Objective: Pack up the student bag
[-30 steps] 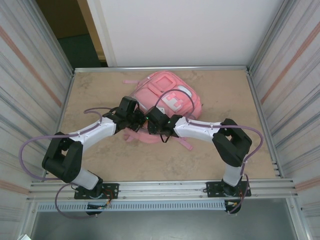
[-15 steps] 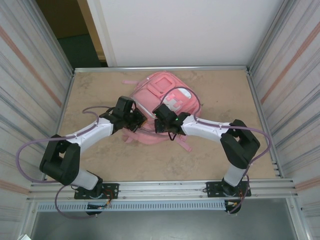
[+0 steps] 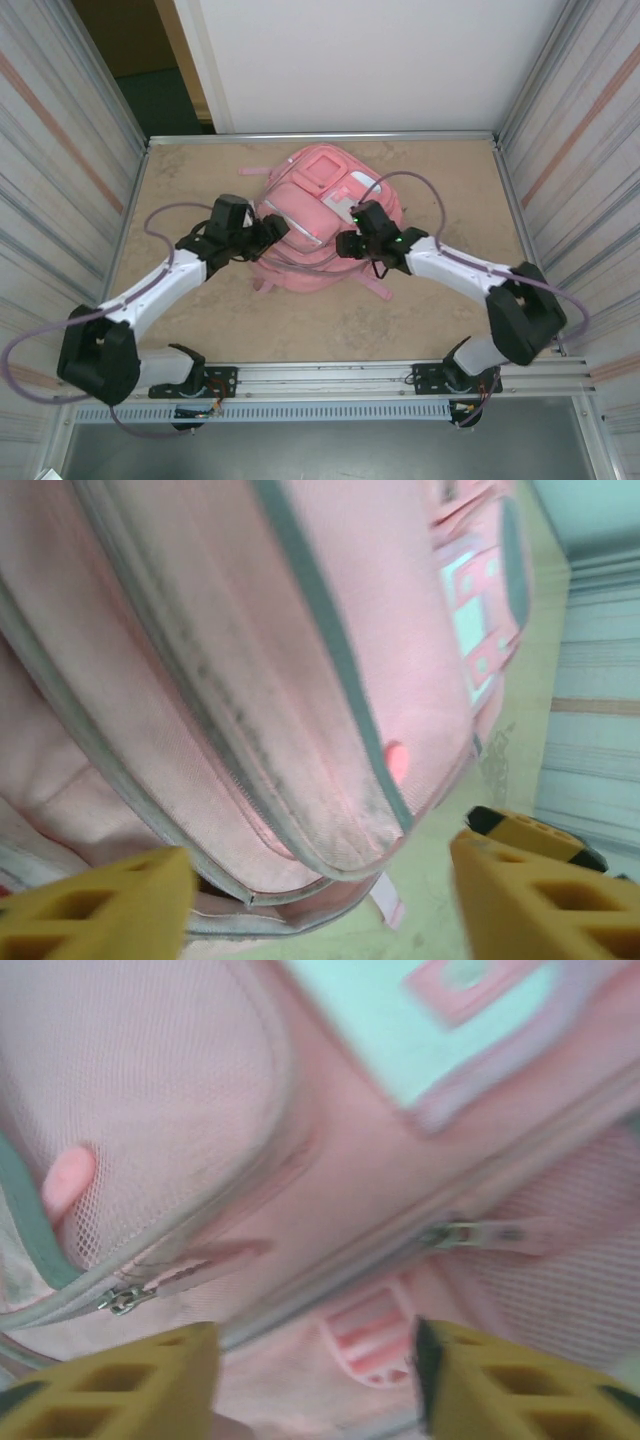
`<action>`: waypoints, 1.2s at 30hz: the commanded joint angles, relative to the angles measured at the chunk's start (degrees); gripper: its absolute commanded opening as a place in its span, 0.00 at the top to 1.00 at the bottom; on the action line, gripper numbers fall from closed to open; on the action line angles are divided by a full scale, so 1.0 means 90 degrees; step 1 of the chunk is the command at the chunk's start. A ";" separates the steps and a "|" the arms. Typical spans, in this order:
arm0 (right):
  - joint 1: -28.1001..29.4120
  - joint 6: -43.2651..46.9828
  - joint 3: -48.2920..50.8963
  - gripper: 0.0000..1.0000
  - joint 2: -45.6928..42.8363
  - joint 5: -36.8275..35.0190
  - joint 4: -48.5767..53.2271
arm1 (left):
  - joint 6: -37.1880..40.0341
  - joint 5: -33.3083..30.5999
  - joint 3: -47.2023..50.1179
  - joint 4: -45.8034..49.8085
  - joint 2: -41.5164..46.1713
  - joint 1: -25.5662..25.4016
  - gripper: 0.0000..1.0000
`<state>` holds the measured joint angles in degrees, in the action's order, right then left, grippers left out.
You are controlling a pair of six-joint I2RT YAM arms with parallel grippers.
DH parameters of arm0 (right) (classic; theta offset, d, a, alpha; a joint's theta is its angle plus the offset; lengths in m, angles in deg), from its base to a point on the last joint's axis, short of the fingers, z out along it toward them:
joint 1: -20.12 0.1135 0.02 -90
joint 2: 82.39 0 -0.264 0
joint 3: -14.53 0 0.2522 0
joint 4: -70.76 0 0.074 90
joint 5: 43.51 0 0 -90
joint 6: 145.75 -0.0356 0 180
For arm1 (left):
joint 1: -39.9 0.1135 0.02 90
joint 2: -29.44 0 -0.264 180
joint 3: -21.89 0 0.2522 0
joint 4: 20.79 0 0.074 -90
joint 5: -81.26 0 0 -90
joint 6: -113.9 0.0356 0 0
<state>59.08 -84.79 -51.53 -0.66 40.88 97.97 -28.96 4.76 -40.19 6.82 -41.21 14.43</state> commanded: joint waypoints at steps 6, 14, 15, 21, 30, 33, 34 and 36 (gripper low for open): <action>-0.0592 0.1104 0.0894 0.01 -0.2573 -0.1848 -0.0489 | 0.3945 -0.2694 0.0371 0.0071 0.1758 0.0041 0.01; -0.2126 0.1515 0.1935 0.01 -0.3846 -0.2237 -0.0618 | 0.6590 -0.3978 0.3121 -0.3067 0.3328 0.0047 0.01; -0.2352 0.1543 0.2228 0.01 -0.3938 -0.2102 -0.0890 | 0.6771 -0.4116 0.3334 -0.3350 0.3312 0.0058 0.01; -0.3496 0.2345 0.4288 0.01 -0.4545 -0.0913 -0.3152 | 0.7674 -0.3319 0.3883 -0.4299 0.2661 0.0564 0.01; -0.4549 0.2351 0.4368 0.01 -0.1682 0.0295 -0.5949 | 0.6843 -0.1463 0.4115 -0.6355 0.0719 0.2140 0.01; -0.4554 0.2571 0.4117 0.01 -0.0654 0.0379 -0.6986 | 0.6634 -0.0963 0.4138 -0.7415 0.0027 0.2427 0.01; -0.4620 0.2550 0.4020 0.01 -0.0286 0.0411 -0.7164 | 0.6690 -0.0885 0.4105 -0.7560 -0.0181 0.2478 0.01; -0.4777 0.2344 0.4022 0.01 0.0451 0.0436 -0.7737 | 0.6627 -0.1050 0.4072 -0.8059 -0.0711 0.2549 0.01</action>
<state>17.73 -64.16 -13.91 -2.65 42.83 41.19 32.09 -7.37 -3.73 -53.64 -43.71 36.31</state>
